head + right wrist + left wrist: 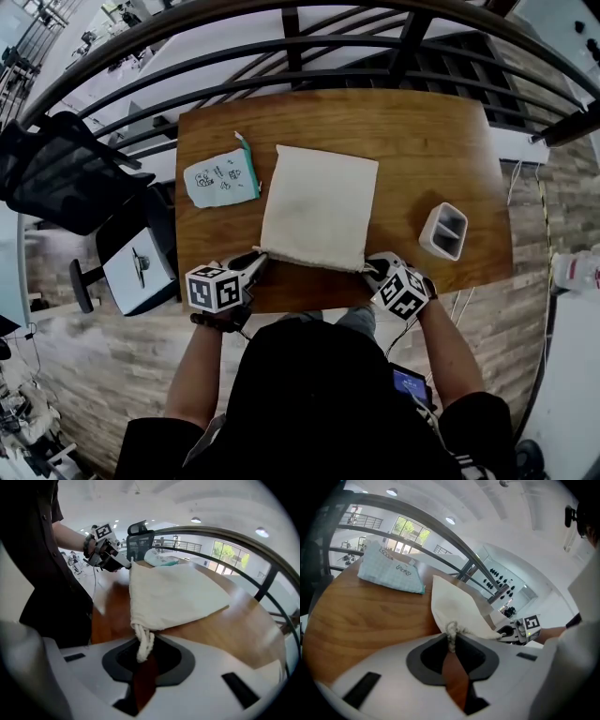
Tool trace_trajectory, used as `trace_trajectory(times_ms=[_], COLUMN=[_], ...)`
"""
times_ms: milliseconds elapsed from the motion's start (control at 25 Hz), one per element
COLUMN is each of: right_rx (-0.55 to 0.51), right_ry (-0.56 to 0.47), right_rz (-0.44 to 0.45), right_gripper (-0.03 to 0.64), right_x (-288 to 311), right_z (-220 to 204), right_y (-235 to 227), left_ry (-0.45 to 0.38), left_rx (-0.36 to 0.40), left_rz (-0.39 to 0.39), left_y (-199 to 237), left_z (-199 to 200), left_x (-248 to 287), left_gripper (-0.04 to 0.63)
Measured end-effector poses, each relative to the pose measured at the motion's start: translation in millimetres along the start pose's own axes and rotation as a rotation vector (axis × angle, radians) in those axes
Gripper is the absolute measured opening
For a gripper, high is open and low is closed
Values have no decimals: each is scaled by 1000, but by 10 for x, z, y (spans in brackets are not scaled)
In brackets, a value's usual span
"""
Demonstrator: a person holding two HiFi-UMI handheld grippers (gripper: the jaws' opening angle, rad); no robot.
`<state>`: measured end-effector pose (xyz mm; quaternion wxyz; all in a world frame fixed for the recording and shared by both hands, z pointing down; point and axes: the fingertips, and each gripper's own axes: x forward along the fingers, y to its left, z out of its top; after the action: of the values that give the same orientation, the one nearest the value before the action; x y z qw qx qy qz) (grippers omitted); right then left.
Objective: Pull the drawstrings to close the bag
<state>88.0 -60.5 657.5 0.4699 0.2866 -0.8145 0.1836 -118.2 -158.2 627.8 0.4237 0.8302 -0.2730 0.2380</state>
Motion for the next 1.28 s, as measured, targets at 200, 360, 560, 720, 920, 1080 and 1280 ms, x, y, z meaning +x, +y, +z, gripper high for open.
trace_trajectory(times_ms=[200, 360, 560, 720, 920, 1080, 1280], right_rx=[1, 67, 176, 179, 177, 197, 182], right_ry=[17, 28, 50, 49, 47, 41, 55], right_rz=[-194, -345, -401, -394, -371, -360, -344], right_gripper=[43, 41, 42, 43, 43, 43, 43], right_x=[-227, -499, -602, -537, -487, -475, -450], right_z=[-34, -53, -145, -96, -13, 6, 24], right_y=[-216, -430, -550, -534, -457, -427, -368], left_ry=[27, 56, 156, 210, 266, 288, 240], left_rx=[74, 135, 280, 385, 476, 530, 533], left_rz=[6, -39, -103, -71, 27, 55, 28], left_y=[3, -129, -289, -247, -102, -159, -345], left_z=[-44, -105, -296, -384, -509, -630, -672], left_x=[-19, -12, 48, 22, -23, -105, -42], left_gripper=[60, 60, 60, 71, 158, 153, 120])
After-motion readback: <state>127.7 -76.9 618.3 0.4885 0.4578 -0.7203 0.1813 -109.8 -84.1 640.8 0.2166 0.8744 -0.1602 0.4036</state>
